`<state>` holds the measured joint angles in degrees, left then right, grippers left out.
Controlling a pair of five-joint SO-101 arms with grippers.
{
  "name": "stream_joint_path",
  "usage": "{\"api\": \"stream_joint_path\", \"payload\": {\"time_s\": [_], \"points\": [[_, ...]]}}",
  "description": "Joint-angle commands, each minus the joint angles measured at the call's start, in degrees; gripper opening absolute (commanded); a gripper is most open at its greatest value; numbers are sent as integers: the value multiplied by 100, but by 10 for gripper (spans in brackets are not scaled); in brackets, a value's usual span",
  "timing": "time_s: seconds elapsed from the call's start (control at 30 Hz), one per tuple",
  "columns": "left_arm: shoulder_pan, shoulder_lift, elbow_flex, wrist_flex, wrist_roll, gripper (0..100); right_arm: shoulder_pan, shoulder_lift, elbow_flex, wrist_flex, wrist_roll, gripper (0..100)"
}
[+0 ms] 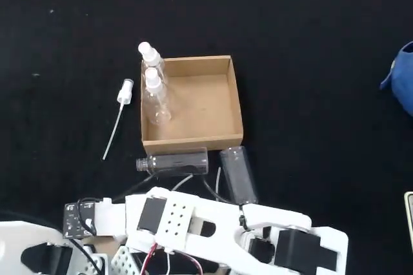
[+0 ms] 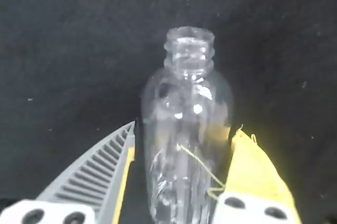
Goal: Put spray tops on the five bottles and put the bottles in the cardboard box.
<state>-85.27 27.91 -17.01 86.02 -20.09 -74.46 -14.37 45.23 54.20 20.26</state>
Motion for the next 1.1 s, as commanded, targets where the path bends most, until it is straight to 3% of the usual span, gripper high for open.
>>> {"api": "stream_joint_path", "payload": {"time_s": [0.0,0.27,0.7,0.97,1.07], "points": [[-31,-62,-813,422,-9,161,-53,-84,-435,105,35,216],[-13,-53,-936,527,-9,277,334,-84,-664,114,62,216],[-4,633,-848,-132,-387,277,580,-75,-637,70,35,216],[13,905,-1815,492,-413,271,563,-40,-629,70,26,216],[22,905,-1815,545,-413,201,563,-57,-629,70,35,216]]}}
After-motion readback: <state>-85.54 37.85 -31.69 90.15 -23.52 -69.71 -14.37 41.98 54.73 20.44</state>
